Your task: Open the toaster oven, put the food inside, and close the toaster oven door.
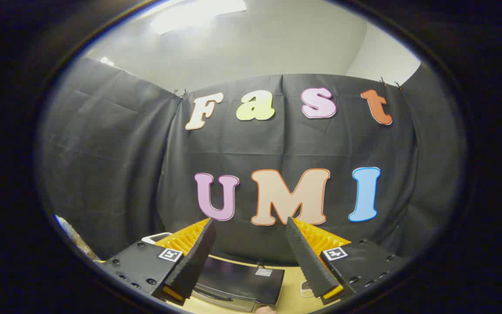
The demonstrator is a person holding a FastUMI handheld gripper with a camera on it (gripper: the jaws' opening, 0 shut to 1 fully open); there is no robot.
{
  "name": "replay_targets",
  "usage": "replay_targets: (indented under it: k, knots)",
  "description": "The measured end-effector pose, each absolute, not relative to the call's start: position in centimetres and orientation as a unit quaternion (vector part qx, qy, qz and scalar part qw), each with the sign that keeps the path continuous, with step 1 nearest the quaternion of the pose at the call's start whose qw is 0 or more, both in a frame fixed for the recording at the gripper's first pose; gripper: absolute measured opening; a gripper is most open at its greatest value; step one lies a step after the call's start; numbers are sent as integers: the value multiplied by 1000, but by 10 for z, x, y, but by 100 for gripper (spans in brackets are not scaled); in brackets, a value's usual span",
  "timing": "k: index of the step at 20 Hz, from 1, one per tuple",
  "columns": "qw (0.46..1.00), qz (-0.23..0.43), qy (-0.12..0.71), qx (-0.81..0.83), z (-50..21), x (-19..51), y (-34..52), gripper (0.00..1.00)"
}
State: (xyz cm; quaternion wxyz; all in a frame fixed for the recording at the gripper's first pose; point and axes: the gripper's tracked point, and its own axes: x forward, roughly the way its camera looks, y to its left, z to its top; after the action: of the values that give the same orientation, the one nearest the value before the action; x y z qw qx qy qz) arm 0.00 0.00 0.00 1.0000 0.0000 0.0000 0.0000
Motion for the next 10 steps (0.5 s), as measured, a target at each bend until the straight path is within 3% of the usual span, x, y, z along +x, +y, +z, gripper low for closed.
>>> replay_targets:
  k: [10]
  knots:
    - [999, -7, 34, 7, -35, 12, -5, 100]
